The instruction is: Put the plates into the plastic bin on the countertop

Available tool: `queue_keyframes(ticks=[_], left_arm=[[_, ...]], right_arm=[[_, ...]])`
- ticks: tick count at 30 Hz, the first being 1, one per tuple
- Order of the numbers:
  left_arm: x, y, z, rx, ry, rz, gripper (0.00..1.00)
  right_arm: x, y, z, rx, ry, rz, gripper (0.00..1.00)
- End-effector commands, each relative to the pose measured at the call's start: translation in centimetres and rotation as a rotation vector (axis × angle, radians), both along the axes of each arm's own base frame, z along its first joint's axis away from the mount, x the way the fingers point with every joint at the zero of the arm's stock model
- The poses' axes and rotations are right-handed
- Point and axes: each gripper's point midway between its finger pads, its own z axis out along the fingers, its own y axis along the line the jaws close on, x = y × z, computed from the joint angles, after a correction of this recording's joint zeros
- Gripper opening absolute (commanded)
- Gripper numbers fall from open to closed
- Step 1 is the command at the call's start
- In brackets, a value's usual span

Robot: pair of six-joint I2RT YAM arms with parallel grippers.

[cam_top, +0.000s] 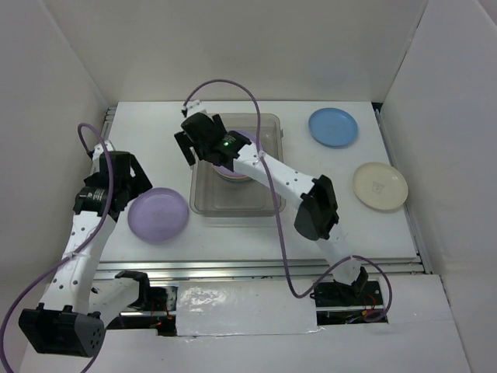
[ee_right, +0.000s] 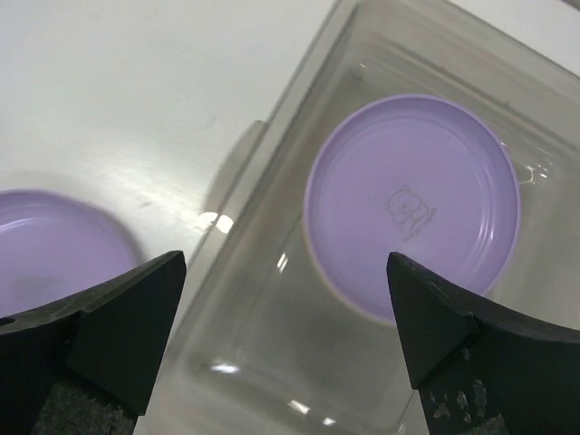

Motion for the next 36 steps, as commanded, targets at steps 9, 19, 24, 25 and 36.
queue_keyframes(ticks=[9,19,24,25,36], left_arm=[[-0.6,1.4,-8.7,-0.186,0.276,0.214,0.99],[-3.5,1.5,-18.2,-0.308,0.435,0.396,0.99],[-5.1,2.0,-20.1,-0.293,0.481,0.5,0.76],[-5.5,2.2,-20.2,-0.286,0.482,0.517,0.65],[-6.5,6.0,-11.1,-0.183,0.215,0.748,0.0]], right_arm=[[-17.5,-8.7,16.0,0.489,-0.014,0.073,1.0],[-27.0,-14.8,16.2,0.733,0.016,0.219,1.0],[-27.9,-17.0,16.2,0.751,0.005,0.216,1.0],[-28.0,-17.3,16.1,0.752,0.003,0.215,1.0],[-29.0,-21.6,16.2,0.791,-0.017,0.166,1.0]])
